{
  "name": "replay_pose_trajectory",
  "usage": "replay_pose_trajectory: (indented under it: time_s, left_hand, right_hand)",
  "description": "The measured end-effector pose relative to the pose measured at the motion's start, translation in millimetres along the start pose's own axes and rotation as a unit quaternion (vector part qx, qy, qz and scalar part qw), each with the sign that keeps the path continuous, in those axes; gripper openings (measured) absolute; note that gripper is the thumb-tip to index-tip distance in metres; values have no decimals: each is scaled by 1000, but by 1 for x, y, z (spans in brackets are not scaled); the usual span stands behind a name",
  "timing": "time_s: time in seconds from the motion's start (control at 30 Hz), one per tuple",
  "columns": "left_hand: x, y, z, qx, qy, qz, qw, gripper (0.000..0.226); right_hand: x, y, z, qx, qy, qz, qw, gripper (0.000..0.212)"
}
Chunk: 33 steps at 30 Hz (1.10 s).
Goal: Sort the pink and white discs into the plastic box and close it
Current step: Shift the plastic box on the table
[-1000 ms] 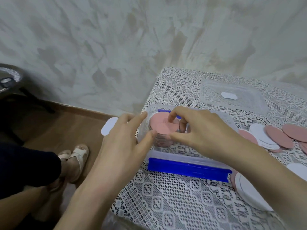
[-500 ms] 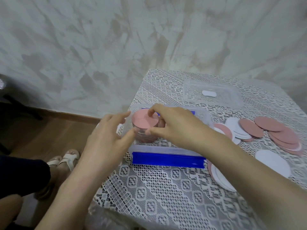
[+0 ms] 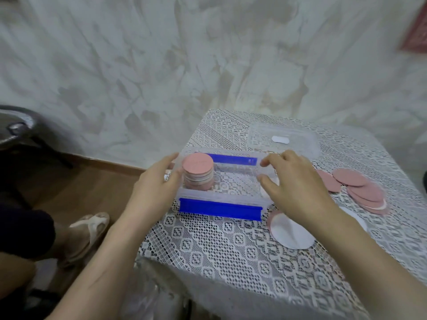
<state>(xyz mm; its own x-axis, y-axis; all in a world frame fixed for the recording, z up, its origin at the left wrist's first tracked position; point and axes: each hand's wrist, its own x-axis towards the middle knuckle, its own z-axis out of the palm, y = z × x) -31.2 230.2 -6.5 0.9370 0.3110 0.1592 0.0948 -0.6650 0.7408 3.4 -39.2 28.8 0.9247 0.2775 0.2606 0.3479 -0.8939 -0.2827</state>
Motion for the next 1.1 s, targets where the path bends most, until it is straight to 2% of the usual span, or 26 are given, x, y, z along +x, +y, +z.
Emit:
replay_pose_trajectory:
  time_s: [0.23,0.37,0.6,0.77,0.83,0.93,1.03,1.1]
  left_hand:
    - [-3,5,-3,21,-3,-1,1000,44]
    - [-10,5,-6,26,12,-7,1000,35]
    - [-6,0,-4,2,42,-14,999,44]
    - [-1,5,3,-15,27,-30,999,41]
    - [-1,6,6,-21,22,-30,999,46]
    - [-5,7,11,-8,24,-24,999,39]
    - [-11,8,7,27,63,-20,997,23]
    - [-12,5,3,10,71,-23,997,38]
  right_hand:
    - [-24,12,3,72,-39,39,996,53]
    - [-17,19,5,121,-43,52,990,48]
    - [23,32,3,136,-70,30,988,43]
    - [6,25,-2,-2,6,18,1000,46]
    - [-9,17,-5,32,0,13,999,40]
    - [-28,0,-2,116,-46,3,992,28]
    - [-32,-6,5,135,-83,7,987,45]
    - [-26,-1,7,137,-88,16,987,58]
